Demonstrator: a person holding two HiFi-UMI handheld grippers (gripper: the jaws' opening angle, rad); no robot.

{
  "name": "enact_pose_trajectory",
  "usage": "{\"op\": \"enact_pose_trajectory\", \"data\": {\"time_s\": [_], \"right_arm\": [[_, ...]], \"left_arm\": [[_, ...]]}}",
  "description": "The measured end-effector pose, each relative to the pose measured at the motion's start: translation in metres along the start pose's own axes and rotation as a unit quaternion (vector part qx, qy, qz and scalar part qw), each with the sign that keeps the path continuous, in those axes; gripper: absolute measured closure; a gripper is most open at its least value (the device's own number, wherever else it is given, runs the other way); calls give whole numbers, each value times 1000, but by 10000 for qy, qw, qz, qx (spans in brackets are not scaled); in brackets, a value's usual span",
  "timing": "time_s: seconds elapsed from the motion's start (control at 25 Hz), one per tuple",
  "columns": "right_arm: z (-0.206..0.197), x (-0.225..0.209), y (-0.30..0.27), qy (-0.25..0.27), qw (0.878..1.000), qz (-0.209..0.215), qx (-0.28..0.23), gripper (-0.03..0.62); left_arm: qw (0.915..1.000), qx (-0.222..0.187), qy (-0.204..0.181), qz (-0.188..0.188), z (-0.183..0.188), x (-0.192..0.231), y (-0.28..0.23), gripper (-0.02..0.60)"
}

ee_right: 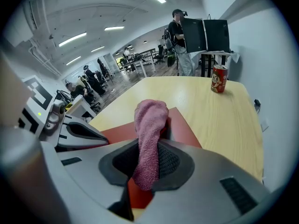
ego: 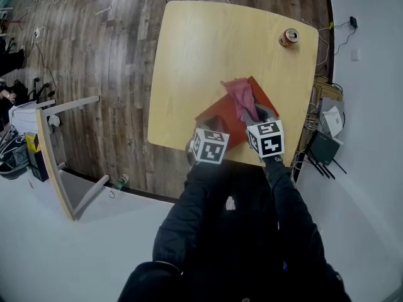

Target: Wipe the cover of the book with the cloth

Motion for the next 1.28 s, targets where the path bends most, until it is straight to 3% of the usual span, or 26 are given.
{"op": "enact_pose_trajectory", "data": {"time_s": [0.88, 1.28], "right_arm": [[-63, -14, 59, -226, 9993, -246, 148, 505], [-27, 10, 61, -35, 9998, -41, -210, 505]], "left_arm": [[9999, 2, -34, 104, 0, -2, 0, 548], [9999, -53, 47, 75, 0, -2, 1, 548]]}}
Point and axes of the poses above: the fingertips, and each gripper's own axes: y backward along the fingers, x to its left, z out of its top, the point moved 2 cm from there along y, backward along the fingers, and after that the axes turned 9 degrees about z, right-handed, at the moved point
